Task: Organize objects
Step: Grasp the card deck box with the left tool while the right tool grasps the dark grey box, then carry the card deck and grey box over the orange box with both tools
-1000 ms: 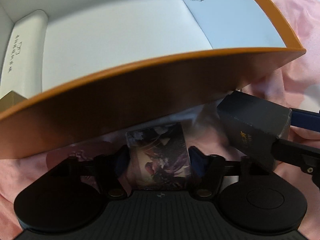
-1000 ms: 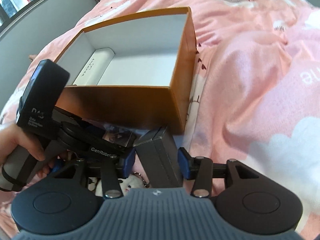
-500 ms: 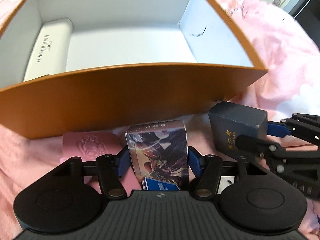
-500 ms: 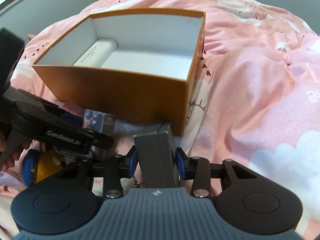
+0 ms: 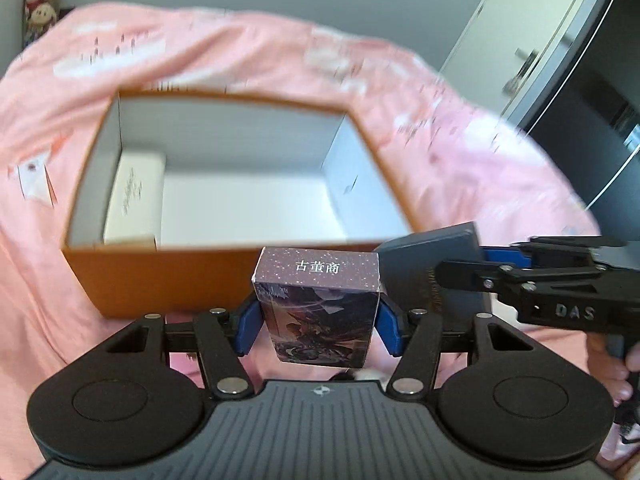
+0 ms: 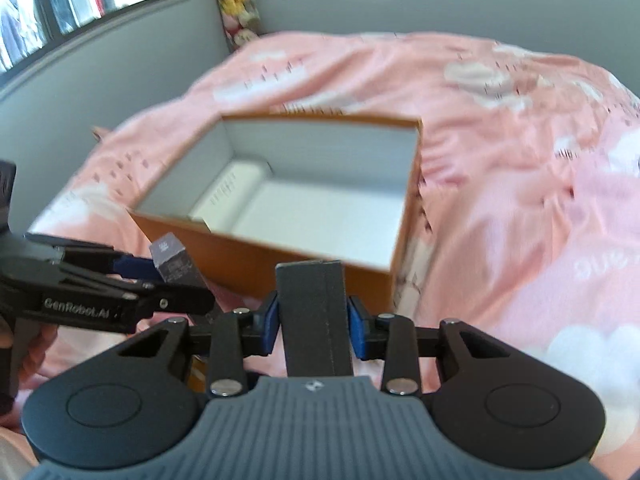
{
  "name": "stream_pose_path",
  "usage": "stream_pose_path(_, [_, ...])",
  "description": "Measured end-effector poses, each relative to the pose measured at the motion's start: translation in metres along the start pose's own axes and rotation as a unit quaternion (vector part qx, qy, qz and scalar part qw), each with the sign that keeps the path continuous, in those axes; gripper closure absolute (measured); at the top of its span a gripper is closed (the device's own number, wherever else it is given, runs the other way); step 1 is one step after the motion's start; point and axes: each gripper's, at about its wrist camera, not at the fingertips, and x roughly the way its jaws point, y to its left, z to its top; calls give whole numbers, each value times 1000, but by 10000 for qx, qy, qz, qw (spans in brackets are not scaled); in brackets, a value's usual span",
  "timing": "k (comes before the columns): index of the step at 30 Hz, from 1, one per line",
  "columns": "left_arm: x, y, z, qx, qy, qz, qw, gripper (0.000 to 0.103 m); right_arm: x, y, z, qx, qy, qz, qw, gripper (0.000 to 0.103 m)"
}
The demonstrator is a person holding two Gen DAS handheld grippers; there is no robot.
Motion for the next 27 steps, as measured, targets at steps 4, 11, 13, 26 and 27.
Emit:
stream_pose_path(4, [-9, -23, 37, -85, -449, -88, 9989, 36, -19, 2, 27, 0, -332, 281, 9991, 67])
stream_pose_path(11, [-13, -4, 79, -165, -844, 298, 9958, 36, 4, 6, 74, 282, -564, 537, 9966, 67])
stream_pose_path(13, [-10, 6, 88, -263, -844, 400, 9953, 36, 27, 5, 83, 513, -416, 631, 9958, 67])
stream_pose_path(26, [34, 58, 98, -493, -452, 732, 9951, 36, 190, 3, 90, 1976, 1423, 1281, 9614, 67])
stream_pose_path(27, [37, 60, 98, -488, -434, 724, 9952, 36, 197, 3, 89, 2039, 1526, 1321, 9580, 67])
